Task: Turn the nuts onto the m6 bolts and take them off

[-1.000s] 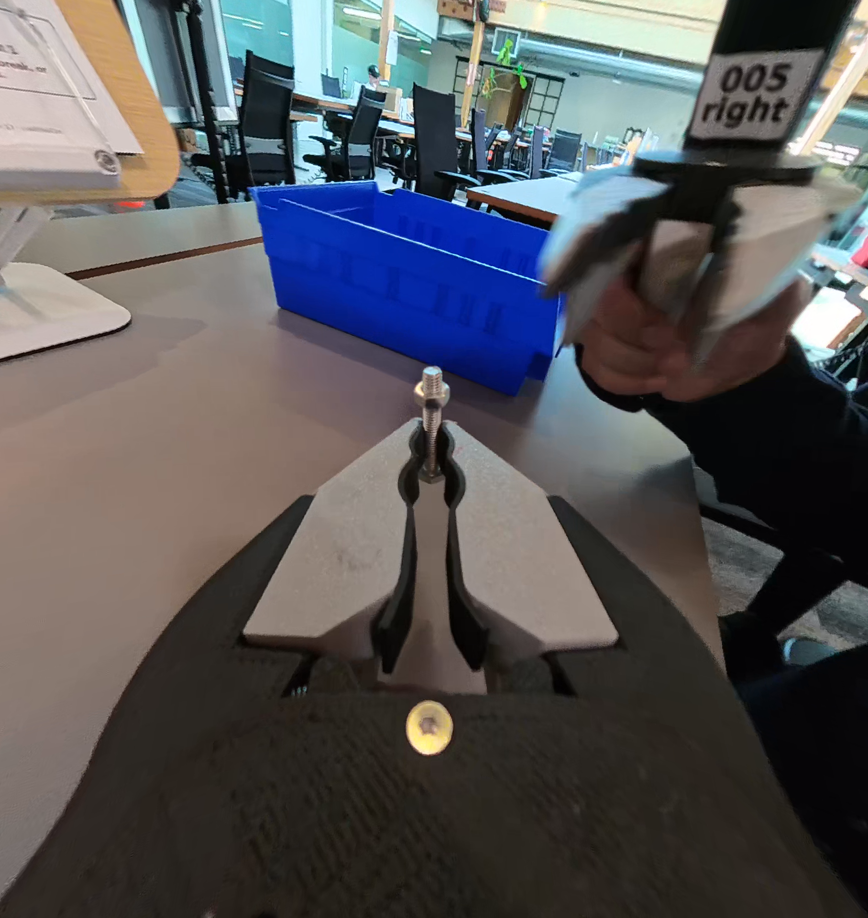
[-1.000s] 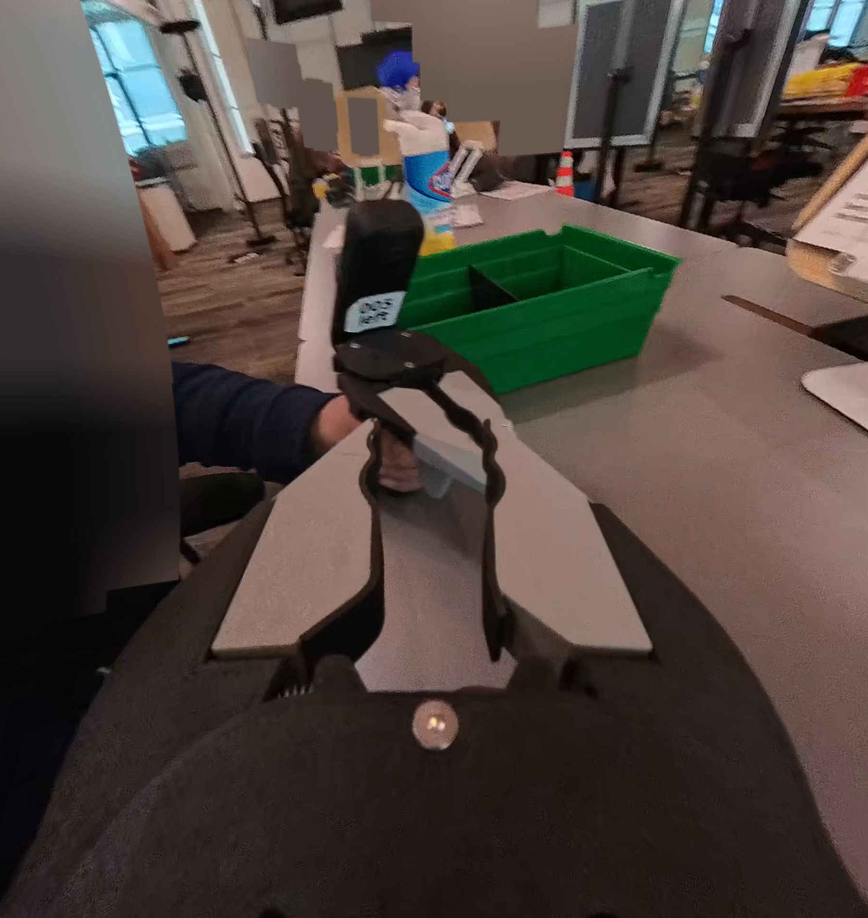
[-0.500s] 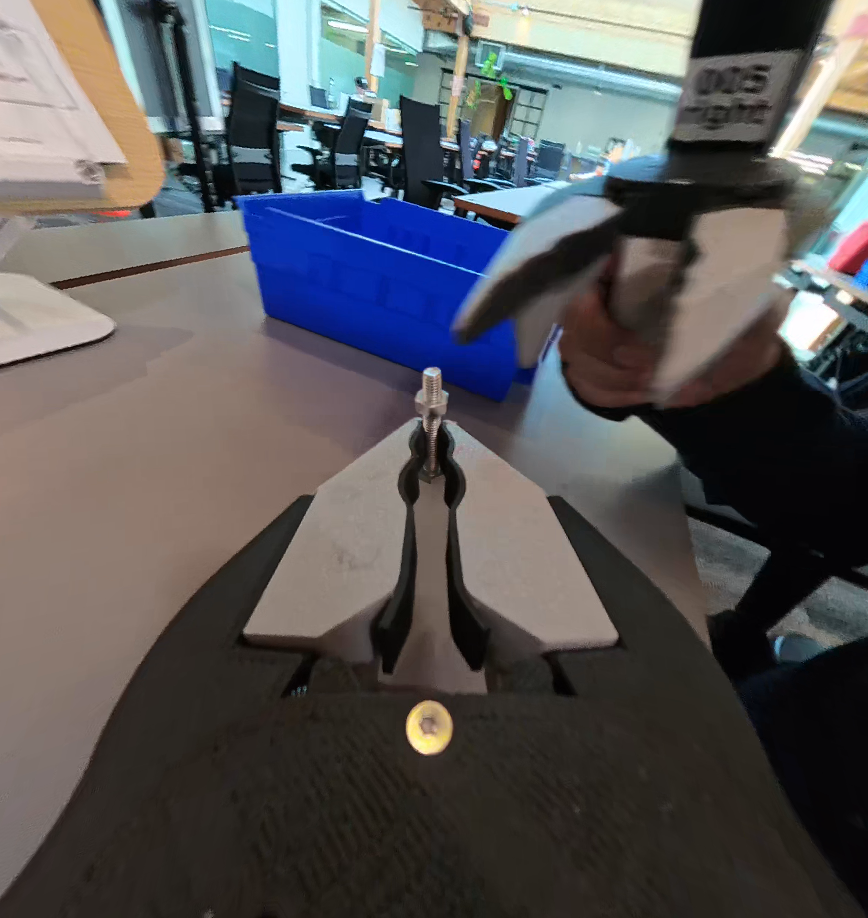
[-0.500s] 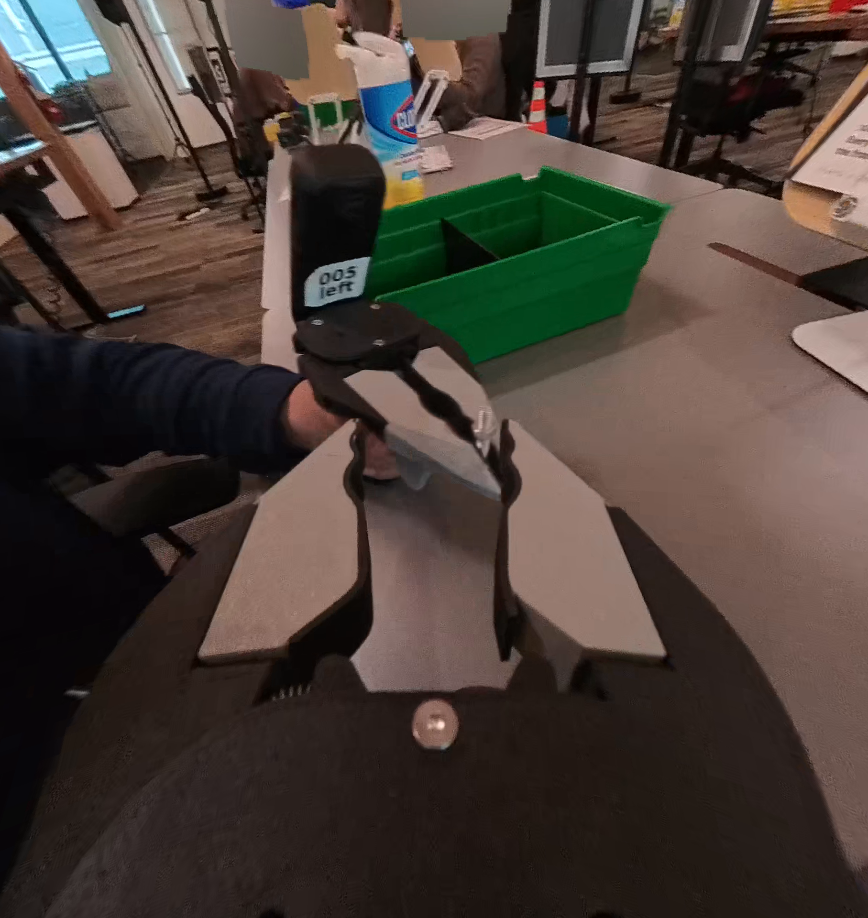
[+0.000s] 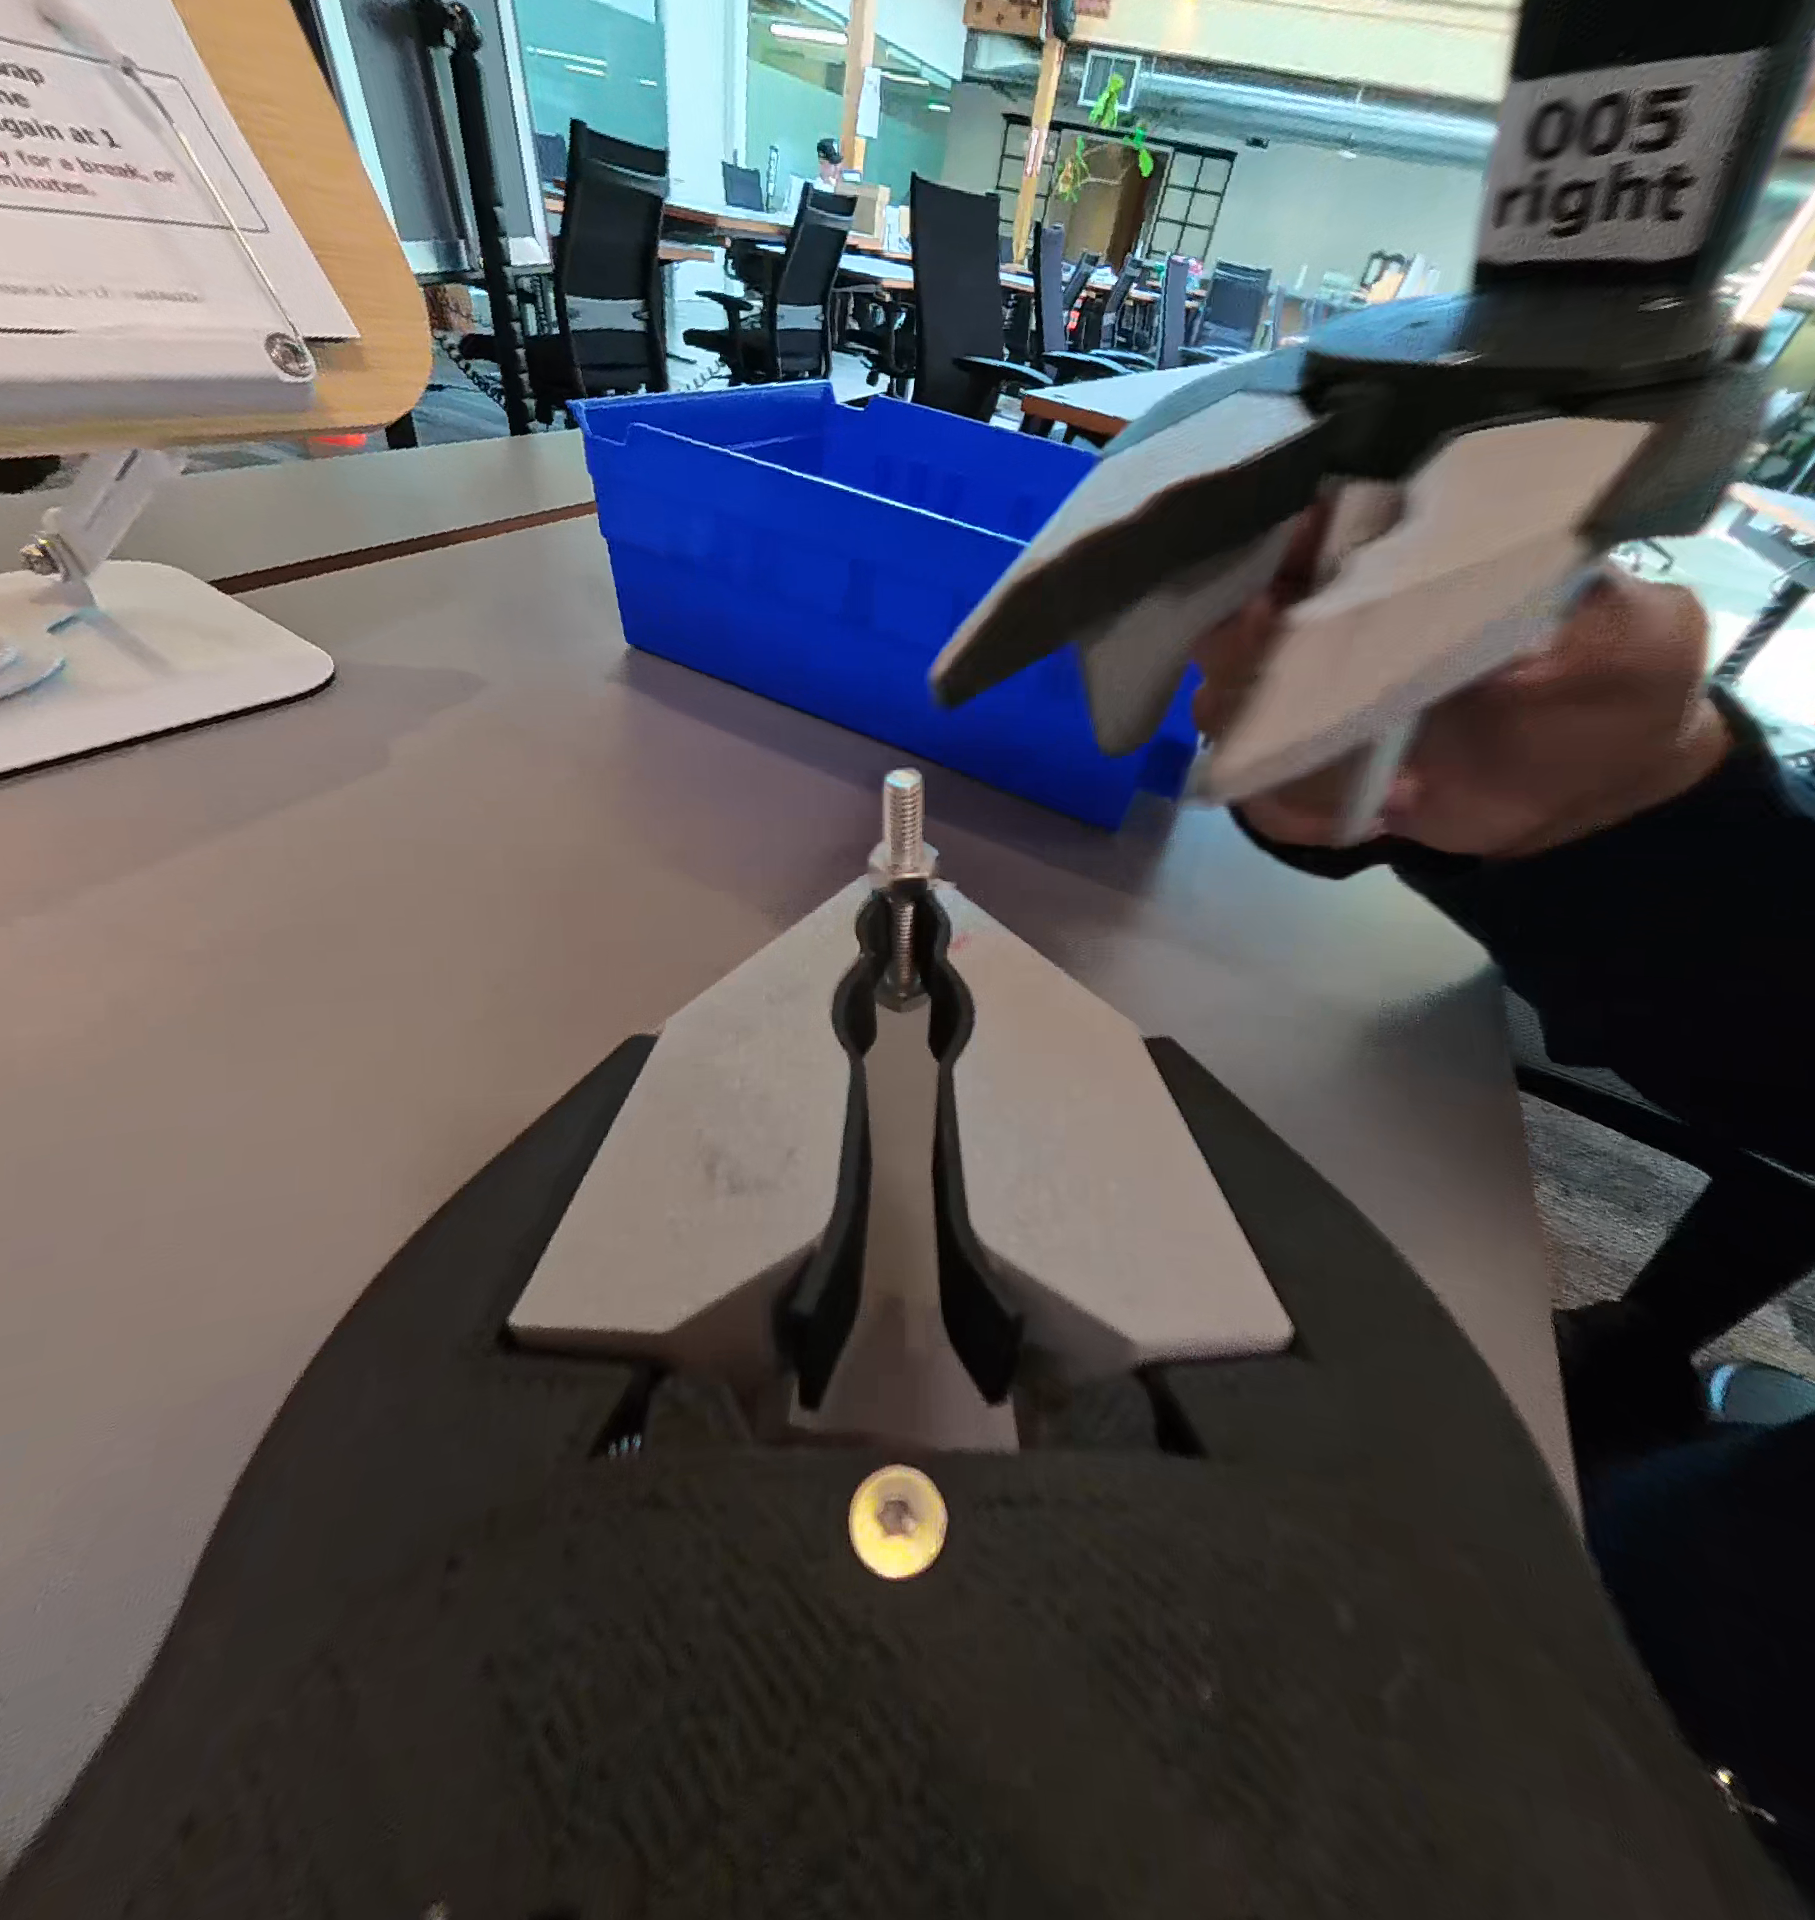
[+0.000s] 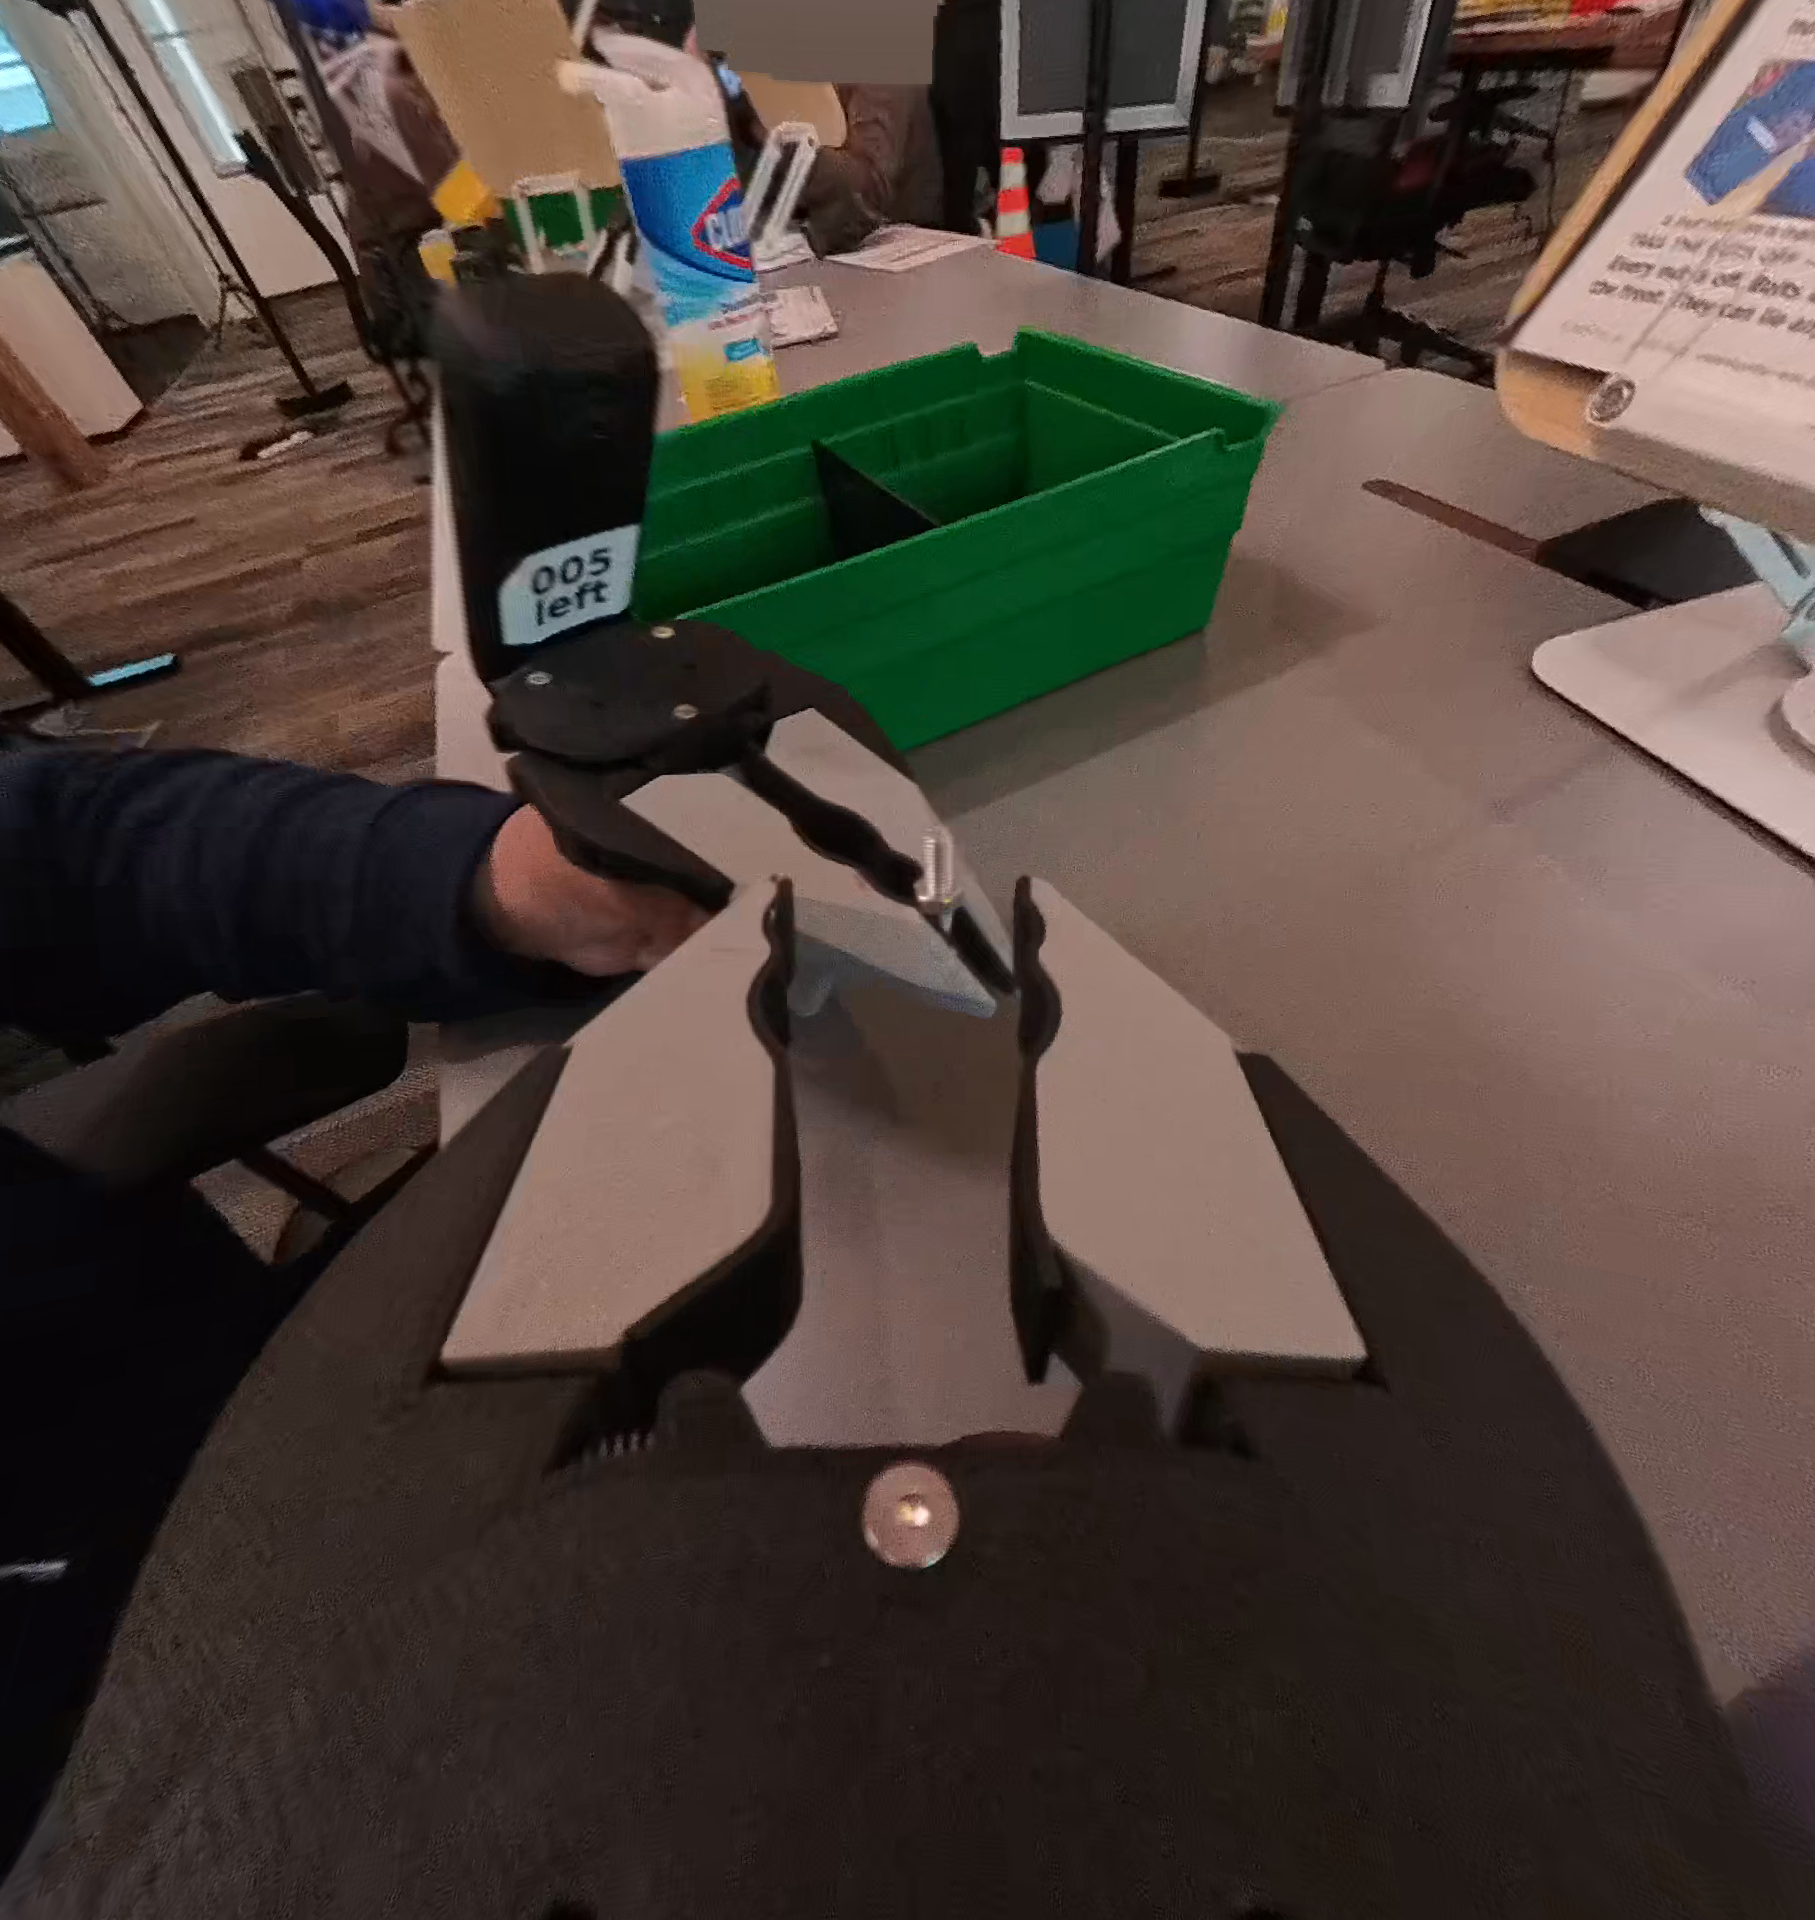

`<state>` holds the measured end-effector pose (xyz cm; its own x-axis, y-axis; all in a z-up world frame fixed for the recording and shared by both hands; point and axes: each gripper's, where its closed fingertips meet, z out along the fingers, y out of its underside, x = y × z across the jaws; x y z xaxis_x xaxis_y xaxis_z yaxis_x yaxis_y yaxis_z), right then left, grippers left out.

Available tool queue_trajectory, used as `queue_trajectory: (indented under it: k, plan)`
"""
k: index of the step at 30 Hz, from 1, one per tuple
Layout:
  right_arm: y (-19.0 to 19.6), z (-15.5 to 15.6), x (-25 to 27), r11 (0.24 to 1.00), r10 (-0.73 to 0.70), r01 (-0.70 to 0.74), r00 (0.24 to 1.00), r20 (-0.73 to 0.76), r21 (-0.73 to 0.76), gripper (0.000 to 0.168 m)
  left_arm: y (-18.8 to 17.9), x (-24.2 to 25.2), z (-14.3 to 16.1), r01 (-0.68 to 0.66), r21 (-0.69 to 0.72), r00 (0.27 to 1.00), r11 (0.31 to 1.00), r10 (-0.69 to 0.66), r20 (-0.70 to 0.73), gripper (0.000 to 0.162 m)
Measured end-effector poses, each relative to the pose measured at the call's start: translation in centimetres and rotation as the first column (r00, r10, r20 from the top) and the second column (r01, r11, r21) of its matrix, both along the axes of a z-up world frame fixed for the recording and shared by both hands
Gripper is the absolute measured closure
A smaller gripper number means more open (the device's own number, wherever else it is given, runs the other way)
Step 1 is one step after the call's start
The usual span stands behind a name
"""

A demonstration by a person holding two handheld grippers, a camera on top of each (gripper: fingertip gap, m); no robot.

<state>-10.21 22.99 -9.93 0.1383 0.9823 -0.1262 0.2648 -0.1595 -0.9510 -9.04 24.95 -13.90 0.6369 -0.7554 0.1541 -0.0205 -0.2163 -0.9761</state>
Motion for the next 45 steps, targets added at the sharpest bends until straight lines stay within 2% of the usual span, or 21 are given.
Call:
queue_trajectory:
  k: [2,5,11,14,15,18,20,22,24,26,29,30,31,33,34,37,39,42,45]
  plan:
    - [0.4,-0.8,-1.0,1.0,0.013,-0.013,1.0,0.0,-0.023,0.148,0.0,-0.1,-0.1,-0.009,0.005,1.0,1.0,0.009,-0.014,0.16]
    - [0.7,-0.7,-1.7,0.997,0.034,-0.037,0.998,-0.054,-0.065,0.16,0.0,0.0,-0.2,-0.007,0.008,1.0,1.0,0.008,-0.025,0.16]
    - [0.9,-1.9,-2.4,0.996,0.033,-0.034,0.999,-0.015,-0.08,0.166,-0.1,0.4,-0.5,0.003,0.013,0.998,1.0,-0.002,-0.059,0.154]
    - [1.9,-1.7,-1.4,0.996,-0.047,0.046,0.999,-0.019,-0.07,0.166,-0.4,0.7,-0.2,0.027,0.013,0.999,1.0,-0.026,-0.029,0.15]
    - [2.5,-1.6,-1.0,0.995,-0.081,0.08,0.997,-0.016,-0.056,0.166,-0.5,0.8,0.0,0.032,0.015,0.999,0.999,-0.032,-0.017,0.144]
    - [2.1,0.0,1.4,0.991,-0.131,0.131,0.991,-0.031,-0.023,0.166,-0.5,0.7,0.3,0.02,0.027,1.0,0.999,-0.02,-0.008,0.128]
    - [2.7,2.2,3.9,0.98,-0.188,0.191,0.981,-0.042,0.057,0.166,-0.5,0.6,0.3,0.021,0.033,1.0,0.999,-0.021,-0.011,0.128]
    - [4.4,5.2,8.9,0.945,-0.298,0.303,0.953,-0.065,0.118,0.166,-0.7,0.7,0.3,0.023,0.042,0.999,0.999,-0.022,-0.025,0.13]
    - [7.3,6.7,13.8,0.909,-0.403,0.407,0.913,-0.055,0.087,0.166,-0.7,0.8,0.3,0.022,0.046,0.999,0.999,-0.02,-0.039,0.131]
    - [10.7,5.2,18.4,0.868,-0.497,0.496,0.867,0.045,0.032,0.166,-0.8,0.9,0.2,0.025,0.047,0.999,0.999,-0.023,-0.046,0.133]
    - [14.9,-0.7,23.4,0.798,-0.586,0.602,0.761,0.277,0.036,0.166,-0.7,0.9,0.0,0.027,0.041,0.998,0.999,-0.025,-0.058,0.134]
    - [15.7,-2.9,24.6,0.78,-0.591,0.626,0.726,0.351,0.019,0.162,-0.7,0.9,-0.2,0.025,0.042,0.998,0.999,-0.022,-0.064,0.134]
    - [16.1,-4.4,25.2,0.776,-0.577,0.631,0.713,0.399,-0.006,0.151,-0.7,0.9,-0.3,0.025,0.04,0.997,0.999,-0.022,-0.069,0.134]
    - [16.5,-5.4,25.9,0.762,-0.563,0.646,0.697,0.443,-0.048,0.138,-0.7,0.9,-0.4,0.027,0.032,0.997,0.999,-0.025,-0.067,0.135]
    - [16.7,-4.8,26.1,0.756,-0.574,0.653,0.693,0.435,-0.043,0.136,-0.6,0.8,-0.3,0.027,0.03,0.998,0.999,-0.025,-0.061,0.135]
    - [16.6,-0.4,26.0,0.752,-0.626,0.659,0.705,0.334,0.019,0.135,-0.6,0.7,-0.3,0.029,0.023,0.998,0.999,-0.028,-0.049,0.135]
    - [15.4,2.8,24.4,0.78,-0.61,0.626,0.753,0.248,0.017,0.129,-0.6,0.8,-0.3,0.033,0.019,0.998,0.999,-0.032,-0.049,0.135]
    - [11.7,6.0,19.4,0.871,-0.485,0.491,0.864,0.139,-0.011,0.124,-0.5,0.8,-0.4,0.031,0.026,0.998,0.999,-0.029,-0.061,0.135]
    - [7.3,6.7,12.6,0.954,-0.294,0.298,0.952,0.084,-0.035,0.116,-0.4,0.6,-0.4,0.027,0.036,0.997,0.999,-0.024,-0.071,0.134]
